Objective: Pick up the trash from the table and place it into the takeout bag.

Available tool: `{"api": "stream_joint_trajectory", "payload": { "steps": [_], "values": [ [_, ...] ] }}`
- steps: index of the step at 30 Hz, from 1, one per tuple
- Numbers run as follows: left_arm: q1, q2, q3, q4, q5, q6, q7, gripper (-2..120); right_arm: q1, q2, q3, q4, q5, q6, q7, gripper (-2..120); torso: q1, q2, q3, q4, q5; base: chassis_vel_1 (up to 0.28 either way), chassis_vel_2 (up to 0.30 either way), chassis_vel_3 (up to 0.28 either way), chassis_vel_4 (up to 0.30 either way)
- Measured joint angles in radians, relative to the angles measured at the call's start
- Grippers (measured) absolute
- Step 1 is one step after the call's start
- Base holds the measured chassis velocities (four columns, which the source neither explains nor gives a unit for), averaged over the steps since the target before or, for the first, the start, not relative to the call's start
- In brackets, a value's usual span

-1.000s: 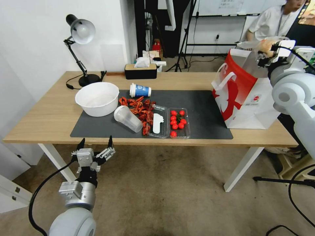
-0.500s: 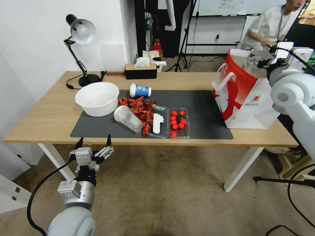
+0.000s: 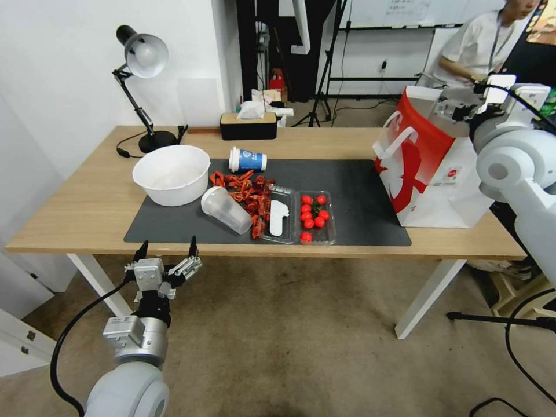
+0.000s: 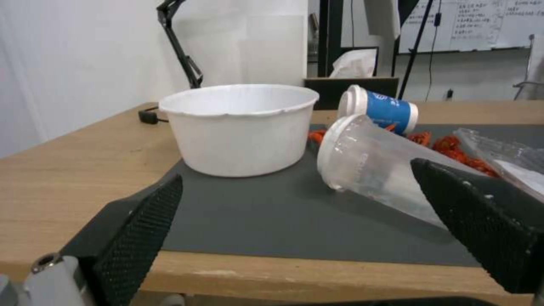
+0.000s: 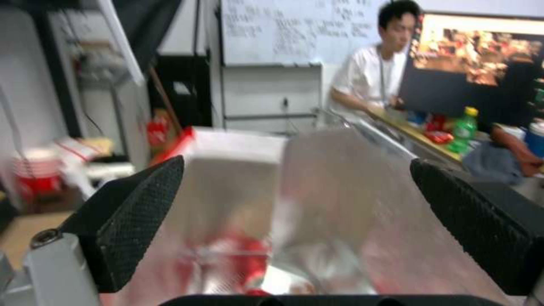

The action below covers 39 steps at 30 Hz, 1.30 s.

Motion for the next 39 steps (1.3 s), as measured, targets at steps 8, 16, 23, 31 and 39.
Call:
{"api": "stream_joint_trajectory", "payload": {
  "steps": [8,16,23,31,39],
  "values": [
    [0.003,-0.002,-0.003,-0.002,0.0,0.0,0.001,100,-0.119,-0.008,0.052,0.145,0.024,0.146,-0.115,100,0.0,0.0,0.0,0.0,0.0,0.0,0.0,0.0,0.0],
    [0.003,-0.005,-0.005,-0.004,-0.001,-0.001,0.002,100,-0.349,0.001,0.132,0.243,-0.038,0.289,-0.307,100,0.0,0.0,0.0,0.0,0.0002,0.0,0.0,0.0,0.0],
    [0.008,-0.005,-0.007,-0.009,-0.001,-0.004,0.003,100,-0.513,0.002,0.212,0.288,-0.074,0.375,-0.46,100,0.0,0.0,0.0,-0.0001,0.0,0.0,0.0,0.0,0.0],
    [0.015,-0.007,-0.01,-0.018,-0.001,-0.012,0.004,100,-0.62,0.027,0.231,0.325,-0.133,0.415,-0.493,100,0.0,0.0,0.0,0.0,0.0001,0.0,0.0,0.0,0.0],
    [0.029,-0.006,-0.016,-0.024,-0.001,-0.025,0.009,100,-0.804,0.084,0.289,0.353,-0.257,0.498,-0.514,100,0.0,0.0,0.0,0.0,0.0,0.0,0.0,0.0,0.0]
  ]
}}
